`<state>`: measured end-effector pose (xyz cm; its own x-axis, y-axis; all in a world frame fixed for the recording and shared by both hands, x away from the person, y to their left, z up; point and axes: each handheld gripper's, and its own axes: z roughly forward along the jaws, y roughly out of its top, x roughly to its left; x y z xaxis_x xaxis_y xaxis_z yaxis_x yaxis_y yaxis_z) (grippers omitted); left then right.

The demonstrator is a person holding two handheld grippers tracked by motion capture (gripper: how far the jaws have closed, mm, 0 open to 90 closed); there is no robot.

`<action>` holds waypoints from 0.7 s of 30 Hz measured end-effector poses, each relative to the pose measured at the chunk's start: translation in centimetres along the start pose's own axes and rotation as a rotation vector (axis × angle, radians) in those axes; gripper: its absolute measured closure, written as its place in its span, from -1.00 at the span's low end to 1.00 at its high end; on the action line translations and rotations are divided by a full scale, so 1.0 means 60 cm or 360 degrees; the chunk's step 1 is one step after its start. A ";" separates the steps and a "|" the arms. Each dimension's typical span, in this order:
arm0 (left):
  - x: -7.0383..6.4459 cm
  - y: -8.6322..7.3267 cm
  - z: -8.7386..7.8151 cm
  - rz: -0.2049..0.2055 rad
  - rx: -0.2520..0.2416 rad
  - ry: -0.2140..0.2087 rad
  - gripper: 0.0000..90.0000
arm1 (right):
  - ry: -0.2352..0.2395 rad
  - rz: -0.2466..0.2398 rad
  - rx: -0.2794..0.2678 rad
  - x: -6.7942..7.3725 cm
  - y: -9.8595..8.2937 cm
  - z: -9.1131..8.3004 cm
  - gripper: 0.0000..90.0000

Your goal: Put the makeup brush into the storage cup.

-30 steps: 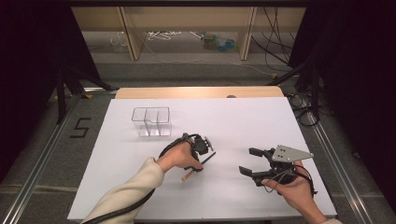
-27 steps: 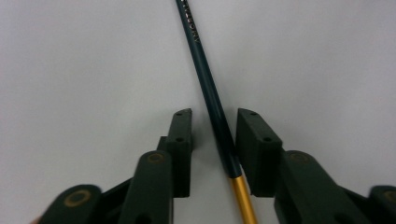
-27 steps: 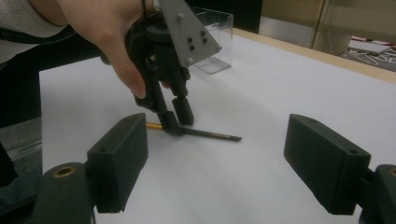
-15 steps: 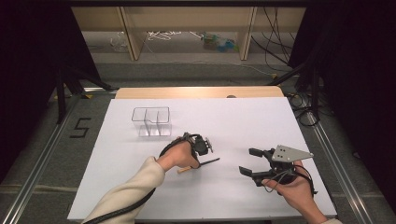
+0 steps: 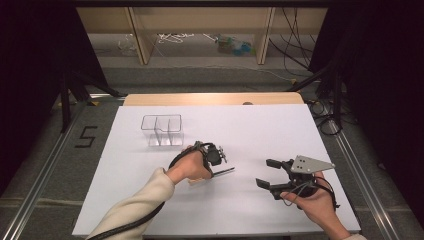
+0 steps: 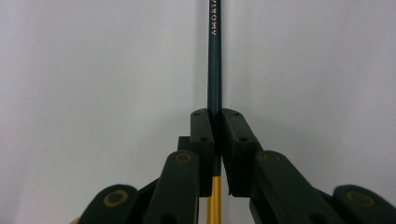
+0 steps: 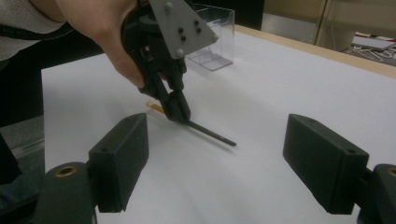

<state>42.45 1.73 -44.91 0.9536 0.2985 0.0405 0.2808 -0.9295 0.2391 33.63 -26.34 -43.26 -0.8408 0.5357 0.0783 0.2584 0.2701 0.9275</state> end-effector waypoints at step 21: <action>-0.036 -0.033 -0.056 0.0108 -0.0130 0.0010 0.84 | 0.0044 -0.0023 0.0005 0.000 -0.002 0.008 -0.49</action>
<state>39.45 3.67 -42.21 0.9693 0.2369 0.0654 0.2054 -0.9270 0.3138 33.79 -26.00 -43.55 -0.8573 0.5093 0.0747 0.2474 0.2803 0.9275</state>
